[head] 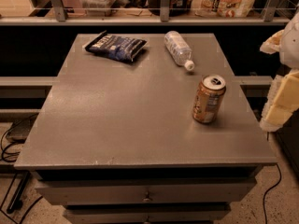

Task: Move orange can near blue chip bag

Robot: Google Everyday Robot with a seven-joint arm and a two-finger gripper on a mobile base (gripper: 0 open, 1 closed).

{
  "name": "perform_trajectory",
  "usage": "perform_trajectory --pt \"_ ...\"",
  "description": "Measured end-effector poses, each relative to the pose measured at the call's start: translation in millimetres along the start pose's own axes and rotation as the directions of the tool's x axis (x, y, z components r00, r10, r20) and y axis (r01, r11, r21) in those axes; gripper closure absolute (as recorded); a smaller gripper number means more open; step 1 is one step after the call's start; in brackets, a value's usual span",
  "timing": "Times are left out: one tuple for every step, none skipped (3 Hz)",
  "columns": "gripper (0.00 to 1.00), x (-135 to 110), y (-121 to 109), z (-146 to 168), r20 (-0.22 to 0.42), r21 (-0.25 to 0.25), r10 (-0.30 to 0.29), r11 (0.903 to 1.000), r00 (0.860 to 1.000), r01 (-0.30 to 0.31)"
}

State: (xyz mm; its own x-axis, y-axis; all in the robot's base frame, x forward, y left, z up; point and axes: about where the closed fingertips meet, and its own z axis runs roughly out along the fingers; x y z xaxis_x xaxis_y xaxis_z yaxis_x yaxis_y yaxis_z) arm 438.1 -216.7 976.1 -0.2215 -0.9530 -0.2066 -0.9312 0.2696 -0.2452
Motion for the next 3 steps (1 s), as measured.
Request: perform_trajectory --pt "0.00 -1.7 -1.1 1.4 0.013 0.001 -0.003 1.0000 1.000 0.003" --pt "0.00 -14.2 -8.8 11.8 0.105 0.008 -0.030 0.9995 0.994 0.029" --pt "0.00 -25.3 -21.6 38.4 0.228 0.007 -0.034 0.9994 0.973 0.034"
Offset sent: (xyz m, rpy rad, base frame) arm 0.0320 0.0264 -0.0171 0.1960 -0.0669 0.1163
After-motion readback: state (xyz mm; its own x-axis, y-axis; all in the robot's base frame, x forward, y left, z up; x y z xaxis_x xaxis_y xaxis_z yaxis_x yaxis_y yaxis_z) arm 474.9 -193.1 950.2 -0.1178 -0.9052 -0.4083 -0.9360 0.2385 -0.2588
